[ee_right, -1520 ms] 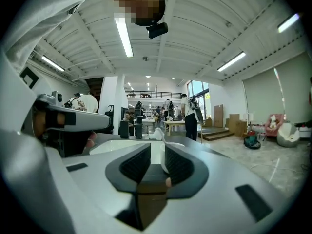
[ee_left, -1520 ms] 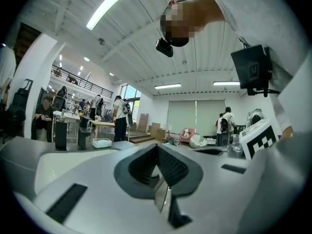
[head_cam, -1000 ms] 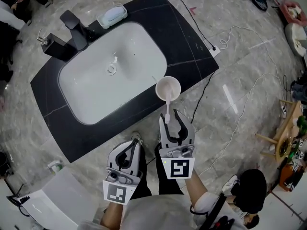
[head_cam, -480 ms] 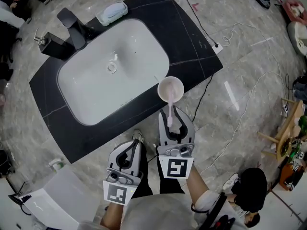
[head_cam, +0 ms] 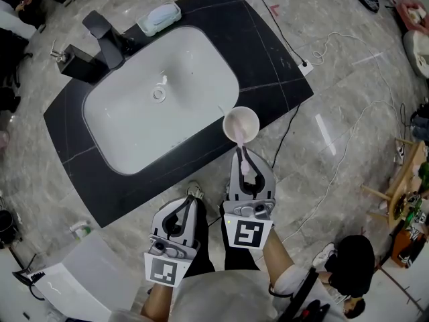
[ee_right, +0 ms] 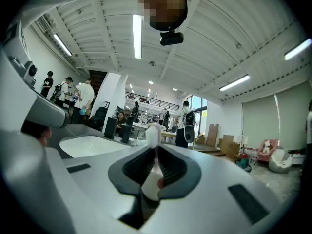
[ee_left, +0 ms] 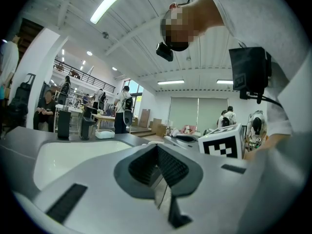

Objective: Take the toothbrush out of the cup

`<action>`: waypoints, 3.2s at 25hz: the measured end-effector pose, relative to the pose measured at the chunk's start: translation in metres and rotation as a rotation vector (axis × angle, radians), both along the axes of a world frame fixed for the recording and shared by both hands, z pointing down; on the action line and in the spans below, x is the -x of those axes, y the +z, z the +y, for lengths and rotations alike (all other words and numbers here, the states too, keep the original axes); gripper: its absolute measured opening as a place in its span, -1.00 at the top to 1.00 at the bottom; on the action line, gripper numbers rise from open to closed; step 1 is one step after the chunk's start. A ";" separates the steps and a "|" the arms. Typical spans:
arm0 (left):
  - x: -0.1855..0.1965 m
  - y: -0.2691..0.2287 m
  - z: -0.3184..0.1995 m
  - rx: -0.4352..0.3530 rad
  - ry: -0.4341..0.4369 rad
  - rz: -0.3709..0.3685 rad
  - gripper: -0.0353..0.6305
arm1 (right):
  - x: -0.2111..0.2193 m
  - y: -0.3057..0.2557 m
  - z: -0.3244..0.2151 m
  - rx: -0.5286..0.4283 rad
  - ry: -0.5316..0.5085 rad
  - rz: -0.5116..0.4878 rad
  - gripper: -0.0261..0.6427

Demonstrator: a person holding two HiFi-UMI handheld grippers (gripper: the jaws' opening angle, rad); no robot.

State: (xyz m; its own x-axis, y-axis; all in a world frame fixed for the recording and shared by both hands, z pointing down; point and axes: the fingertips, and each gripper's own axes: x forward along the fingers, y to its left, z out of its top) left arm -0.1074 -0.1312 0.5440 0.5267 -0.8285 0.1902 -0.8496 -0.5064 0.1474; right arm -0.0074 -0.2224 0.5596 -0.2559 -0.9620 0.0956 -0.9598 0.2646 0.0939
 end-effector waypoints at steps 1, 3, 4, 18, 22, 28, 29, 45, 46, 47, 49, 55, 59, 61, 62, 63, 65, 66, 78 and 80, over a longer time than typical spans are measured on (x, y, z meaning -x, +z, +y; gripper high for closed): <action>0.001 -0.001 0.000 0.000 -0.002 0.000 0.91 | 0.000 -0.001 0.000 -0.001 -0.001 -0.001 0.83; 0.001 -0.003 0.000 -0.004 -0.003 0.000 0.91 | 0.000 -0.004 0.000 -0.004 -0.001 0.000 0.83; 0.001 -0.004 0.000 -0.008 -0.003 0.001 0.91 | -0.001 -0.007 0.000 -0.006 0.001 0.001 0.83; -0.002 -0.030 0.000 -0.053 -0.014 0.004 0.91 | -0.008 -0.035 -0.001 -0.009 0.005 -0.068 0.84; -0.003 -0.046 -0.001 -0.072 -0.025 0.006 0.91 | -0.011 -0.058 -0.003 -0.033 0.000 -0.074 0.84; -0.005 -0.079 -0.002 -0.117 -0.039 0.018 0.91 | -0.016 -0.098 -0.006 -0.077 0.002 -0.097 0.84; -0.005 -0.085 -0.002 -0.123 -0.041 0.019 0.91 | -0.016 -0.105 -0.006 -0.083 0.002 -0.102 0.84; -0.011 -0.152 0.003 -0.204 -0.030 0.056 0.91 | -0.016 -0.171 0.004 -0.180 -0.074 -0.087 0.84; -0.011 -0.155 0.004 -0.211 -0.027 0.056 0.91 | -0.016 -0.173 0.007 -0.179 -0.078 -0.088 0.84; -0.011 -0.159 0.004 -0.218 -0.027 0.059 0.91 | -0.016 -0.174 0.009 -0.176 -0.082 -0.092 0.84; -0.011 -0.165 0.007 -0.225 -0.027 0.060 0.91 | -0.017 -0.179 0.017 -0.167 -0.088 -0.095 0.84; -0.017 -0.176 0.014 -0.250 0.001 0.049 0.91 | -0.014 -0.205 0.044 -0.201 -0.109 -0.120 0.84; -0.023 -0.175 0.020 -0.246 0.024 0.054 0.91 | -0.013 -0.207 0.060 -0.196 -0.110 -0.126 0.84; -0.025 -0.173 0.024 -0.242 0.039 0.056 0.91 | -0.013 -0.206 0.067 -0.192 -0.106 -0.129 0.84; -0.026 -0.172 0.026 -0.242 0.045 0.057 0.91 | -0.013 -0.205 0.070 -0.189 -0.104 -0.131 0.84; -0.027 -0.171 0.029 -0.240 0.049 0.058 0.91 | -0.013 -0.204 0.074 -0.185 -0.102 -0.134 0.84; -0.028 -0.171 0.031 -0.237 0.053 0.058 0.91 | -0.014 -0.203 0.081 -0.176 -0.103 -0.136 0.84; -0.028 -0.172 0.032 -0.238 0.054 0.059 0.91 | -0.014 -0.203 0.086 -0.168 -0.103 -0.141 0.84; -0.026 -0.172 0.043 -0.233 0.048 0.054 0.91 | -0.014 -0.192 0.145 -0.073 -0.141 -0.155 0.84; -0.026 -0.170 0.045 -0.227 0.047 0.051 0.91 | -0.016 -0.190 0.148 -0.068 -0.138 -0.155 0.84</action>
